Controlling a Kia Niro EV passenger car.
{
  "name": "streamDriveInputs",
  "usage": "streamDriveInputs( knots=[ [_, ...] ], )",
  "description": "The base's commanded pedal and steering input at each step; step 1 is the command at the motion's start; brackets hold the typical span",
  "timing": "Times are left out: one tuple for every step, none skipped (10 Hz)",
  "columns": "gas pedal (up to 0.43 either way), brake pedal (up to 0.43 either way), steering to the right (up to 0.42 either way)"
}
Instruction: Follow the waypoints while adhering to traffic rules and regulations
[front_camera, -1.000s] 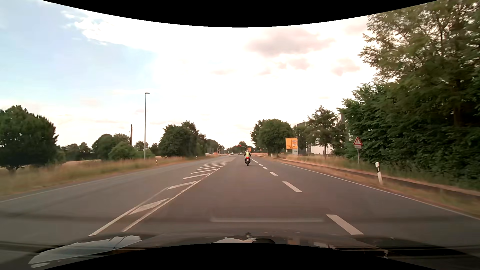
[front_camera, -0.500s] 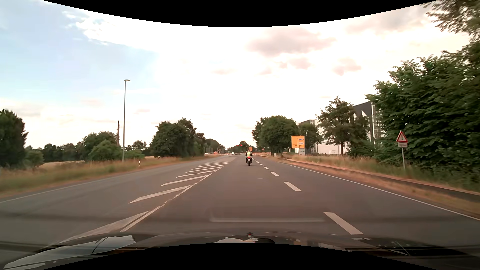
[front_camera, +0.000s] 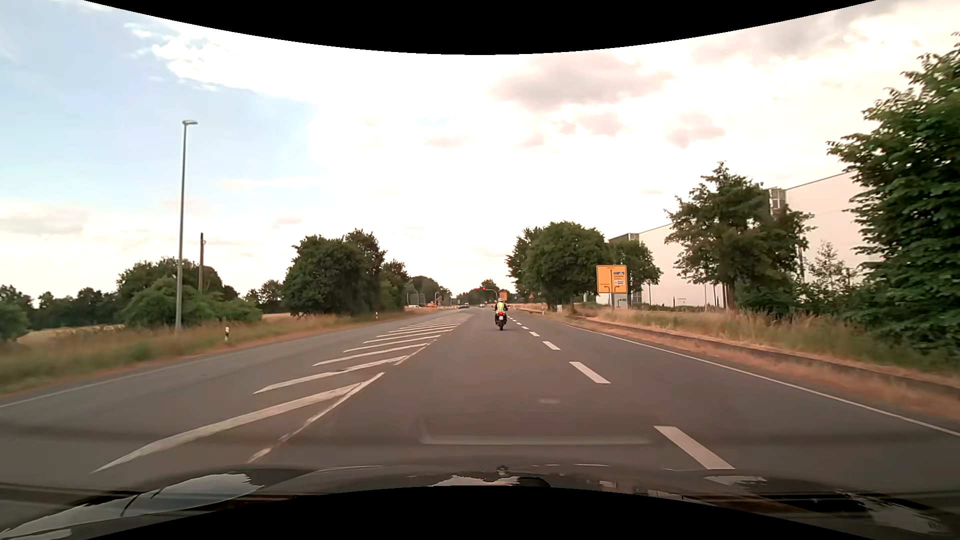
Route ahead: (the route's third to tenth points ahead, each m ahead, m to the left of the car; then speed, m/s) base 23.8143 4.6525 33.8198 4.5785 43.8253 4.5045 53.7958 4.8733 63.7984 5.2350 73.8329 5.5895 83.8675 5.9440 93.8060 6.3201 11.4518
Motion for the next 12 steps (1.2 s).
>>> streamDriveInputs(
  knots=[
    [0.118, 0.000, -0.003],
    [0.118, 0.000, -0.003],
    [0.118, 0.000, -0.003],
    [0.118, 0.000, -0.002],
    [0.118, 0.000, -0.003],
    [0.110, 0.000, -0.002],
    [0.098, 0.000, -0.003],
    [0.098, 0.000, -0.002],
    [0.098, 0.000, -0.002],
    [0.098, 0.000, -0.002],
    [0.098, 0.000, -0.002],
    [0.098, 0.000, -0.002]
  ],
)
